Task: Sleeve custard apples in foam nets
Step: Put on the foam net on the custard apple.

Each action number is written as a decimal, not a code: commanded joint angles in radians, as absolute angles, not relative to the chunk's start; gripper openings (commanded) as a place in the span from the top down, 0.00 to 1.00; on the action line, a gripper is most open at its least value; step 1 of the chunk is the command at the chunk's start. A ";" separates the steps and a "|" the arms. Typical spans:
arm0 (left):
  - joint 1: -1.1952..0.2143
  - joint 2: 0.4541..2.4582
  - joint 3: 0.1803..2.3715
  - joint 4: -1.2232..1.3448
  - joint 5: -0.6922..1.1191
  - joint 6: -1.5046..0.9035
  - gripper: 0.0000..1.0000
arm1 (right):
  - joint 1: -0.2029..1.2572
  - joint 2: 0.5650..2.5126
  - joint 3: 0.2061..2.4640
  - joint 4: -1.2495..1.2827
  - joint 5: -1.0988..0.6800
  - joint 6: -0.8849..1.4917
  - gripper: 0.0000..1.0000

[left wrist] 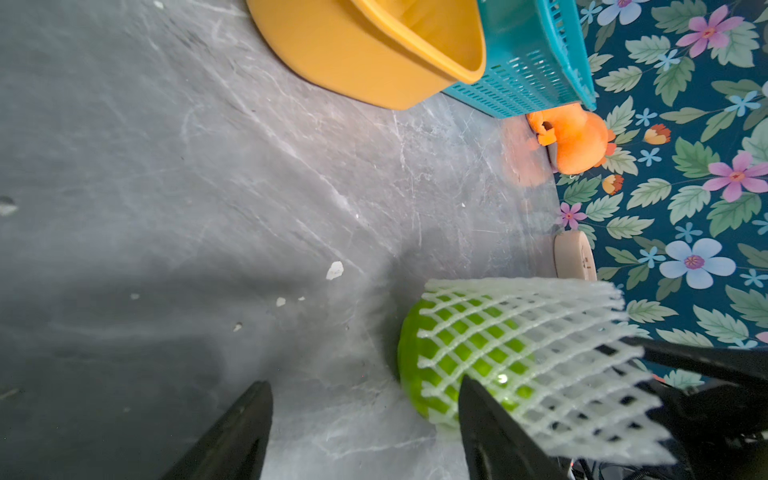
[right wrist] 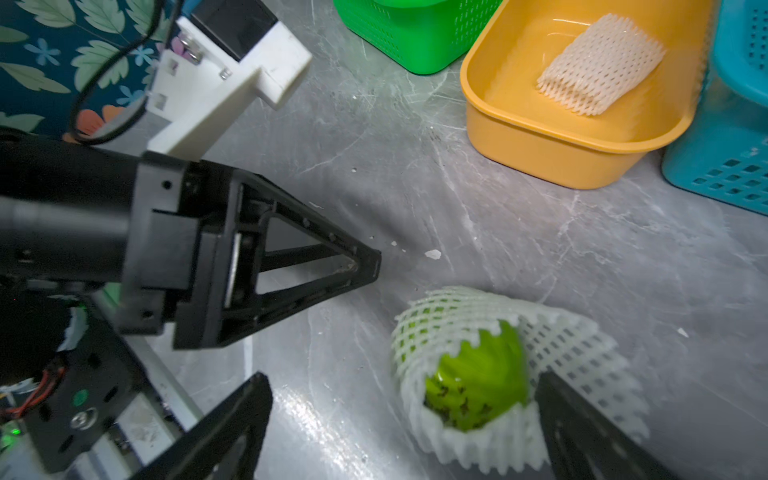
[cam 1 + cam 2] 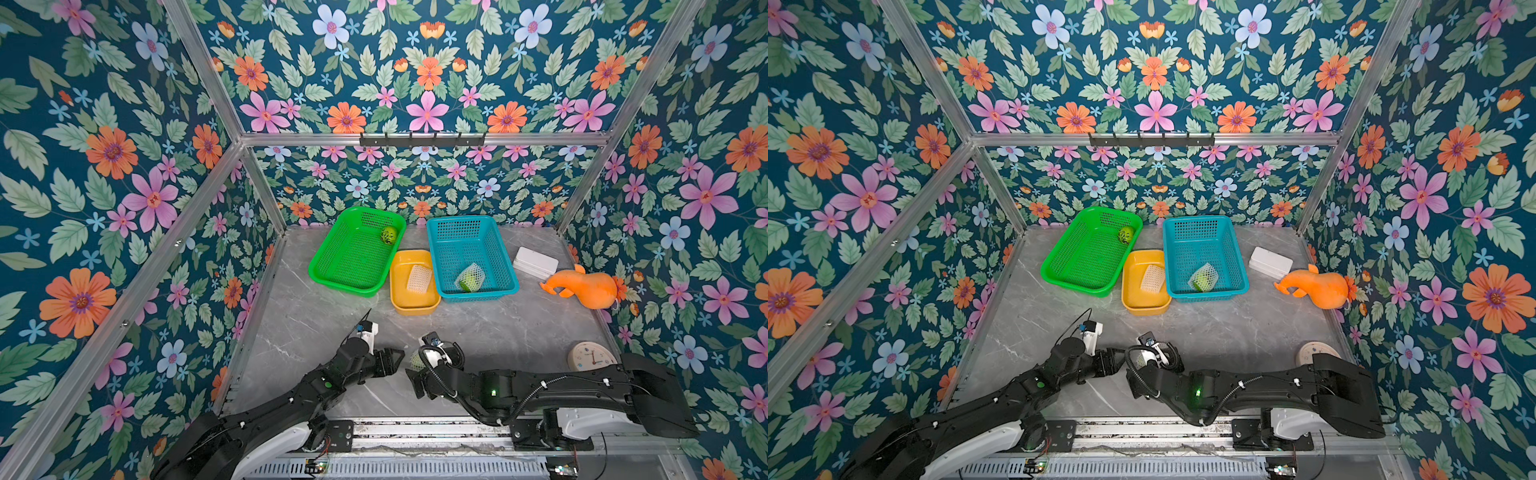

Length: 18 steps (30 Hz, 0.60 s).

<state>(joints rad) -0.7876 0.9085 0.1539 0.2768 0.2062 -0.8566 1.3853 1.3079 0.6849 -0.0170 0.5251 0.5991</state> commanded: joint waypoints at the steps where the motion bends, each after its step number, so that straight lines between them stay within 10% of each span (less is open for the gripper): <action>1: -0.787 0.911 0.163 0.304 0.220 -0.848 0.25 | 1.385 1.276 0.681 -0.037 0.508 0.632 0.01; 18: -0.787 0.927 0.211 0.232 0.240 -0.841 0.32 | 1.109 0.979 0.705 -0.409 0.382 0.766 0.13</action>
<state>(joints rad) -0.7876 0.9234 0.1944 0.2699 0.2245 -0.8597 1.1584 1.0016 0.6998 -0.2657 0.4656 0.6979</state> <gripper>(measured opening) 0.683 0.880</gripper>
